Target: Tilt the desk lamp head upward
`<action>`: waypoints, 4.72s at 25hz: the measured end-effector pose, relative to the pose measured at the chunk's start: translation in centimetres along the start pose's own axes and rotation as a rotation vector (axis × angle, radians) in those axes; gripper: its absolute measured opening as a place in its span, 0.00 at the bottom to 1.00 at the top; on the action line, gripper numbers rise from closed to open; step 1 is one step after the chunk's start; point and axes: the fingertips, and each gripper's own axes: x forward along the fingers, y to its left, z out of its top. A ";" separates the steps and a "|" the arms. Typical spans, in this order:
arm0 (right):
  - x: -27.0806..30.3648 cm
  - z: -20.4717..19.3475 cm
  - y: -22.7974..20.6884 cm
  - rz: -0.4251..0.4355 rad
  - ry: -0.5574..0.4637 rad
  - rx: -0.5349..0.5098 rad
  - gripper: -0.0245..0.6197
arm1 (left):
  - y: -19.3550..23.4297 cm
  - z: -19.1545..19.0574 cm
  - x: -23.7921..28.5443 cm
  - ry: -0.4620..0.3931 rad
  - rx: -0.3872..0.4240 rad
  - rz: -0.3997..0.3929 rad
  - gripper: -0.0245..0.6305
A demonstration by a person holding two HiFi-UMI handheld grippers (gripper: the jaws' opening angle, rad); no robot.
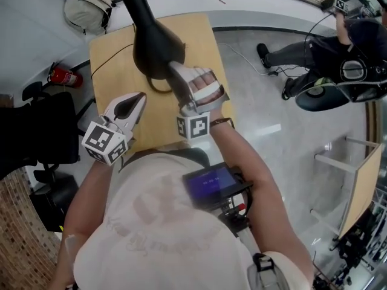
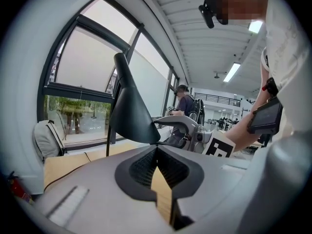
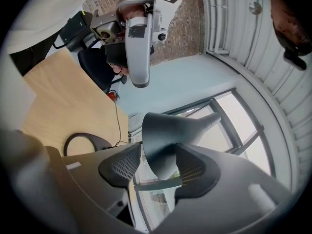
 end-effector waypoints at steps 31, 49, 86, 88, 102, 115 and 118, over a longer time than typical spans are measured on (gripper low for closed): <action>-4.8 0.6 -3.7 0.018 0.080 -0.018 0.25 | 0.7 0.7 -3.6 -0.076 0.002 -0.042 0.04; -8.6 1.7 -8.2 -0.014 0.085 -0.021 0.16 | -0.6 1.1 -4.6 -0.105 0.040 -0.043 0.04; -9.4 7.5 -24.8 0.291 0.092 -0.239 0.06 | 0.0 2.5 -5.6 -0.162 0.000 -0.129 0.04; -8.9 8.0 -25.6 0.325 0.087 -0.251 0.06 | 0.0 2.6 -5.6 -0.163 0.007 -0.134 0.04; -7.6 8.1 -27.9 0.456 0.121 -0.250 0.06 | 0.1 2.7 -5.4 -0.136 0.054 -0.172 0.04; -7.3 8.3 -29.3 0.569 0.147 -0.233 0.07 | 0.2 1.8 -4.8 -0.112 0.050 -0.180 0.04; -7.2 8.4 -29.8 0.593 0.148 -0.228 0.07 | 0.1 1.7 -4.7 -0.111 0.050 -0.180 0.04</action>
